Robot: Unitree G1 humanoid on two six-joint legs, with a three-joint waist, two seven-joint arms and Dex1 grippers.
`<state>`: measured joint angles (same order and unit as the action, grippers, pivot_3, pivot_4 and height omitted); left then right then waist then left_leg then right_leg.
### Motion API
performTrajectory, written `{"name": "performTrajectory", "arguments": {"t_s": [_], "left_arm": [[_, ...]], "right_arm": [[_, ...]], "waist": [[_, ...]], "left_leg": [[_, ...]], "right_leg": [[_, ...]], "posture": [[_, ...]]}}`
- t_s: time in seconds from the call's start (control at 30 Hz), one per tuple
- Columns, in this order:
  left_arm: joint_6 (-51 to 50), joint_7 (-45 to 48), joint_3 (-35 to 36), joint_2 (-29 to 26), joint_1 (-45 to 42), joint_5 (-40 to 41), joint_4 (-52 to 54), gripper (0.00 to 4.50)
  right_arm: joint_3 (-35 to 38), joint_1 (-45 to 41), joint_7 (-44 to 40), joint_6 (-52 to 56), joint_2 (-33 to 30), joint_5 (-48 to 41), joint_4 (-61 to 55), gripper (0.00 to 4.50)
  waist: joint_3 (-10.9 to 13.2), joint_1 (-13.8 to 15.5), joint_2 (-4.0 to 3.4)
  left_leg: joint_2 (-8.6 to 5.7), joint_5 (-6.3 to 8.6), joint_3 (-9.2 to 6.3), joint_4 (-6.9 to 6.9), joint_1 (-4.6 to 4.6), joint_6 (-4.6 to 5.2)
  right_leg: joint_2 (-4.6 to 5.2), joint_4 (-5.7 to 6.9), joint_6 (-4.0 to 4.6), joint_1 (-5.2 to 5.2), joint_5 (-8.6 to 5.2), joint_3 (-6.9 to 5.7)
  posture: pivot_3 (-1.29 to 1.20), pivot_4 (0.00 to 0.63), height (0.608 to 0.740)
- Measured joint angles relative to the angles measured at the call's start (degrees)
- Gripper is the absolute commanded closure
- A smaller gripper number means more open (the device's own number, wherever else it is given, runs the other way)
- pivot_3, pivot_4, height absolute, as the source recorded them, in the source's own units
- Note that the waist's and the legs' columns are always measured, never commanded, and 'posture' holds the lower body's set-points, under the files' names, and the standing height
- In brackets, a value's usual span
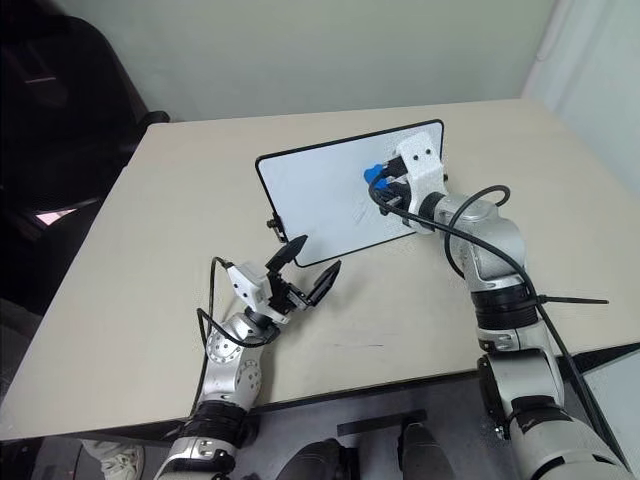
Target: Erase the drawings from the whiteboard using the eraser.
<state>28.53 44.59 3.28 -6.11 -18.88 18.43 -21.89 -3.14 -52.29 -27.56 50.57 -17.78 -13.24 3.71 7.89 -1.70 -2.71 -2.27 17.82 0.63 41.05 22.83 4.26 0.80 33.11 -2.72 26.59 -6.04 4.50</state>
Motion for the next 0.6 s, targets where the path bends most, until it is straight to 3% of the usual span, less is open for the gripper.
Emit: {"name": "performTrajectory", "arguments": {"t_s": [0.6], "left_arm": [[0.16, -0.99, 0.07, -0.13, 0.25, -0.16, 0.18, 0.0]], "right_arm": [[-6.8, 3.16, -3.71, -2.31, 0.09, 2.13, 7.22, 4.06]], "waist": [[0.0, -0.01, 0.0]], "left_leg": [[0.01, -0.03, 0.0, 0.02, 0.01, -0.04]], "right_leg": [[-0.01, 0.03, 0.0, 0.01, 0.03, -0.02]], "posture": [[0.0, 0.15, 0.726]]}}
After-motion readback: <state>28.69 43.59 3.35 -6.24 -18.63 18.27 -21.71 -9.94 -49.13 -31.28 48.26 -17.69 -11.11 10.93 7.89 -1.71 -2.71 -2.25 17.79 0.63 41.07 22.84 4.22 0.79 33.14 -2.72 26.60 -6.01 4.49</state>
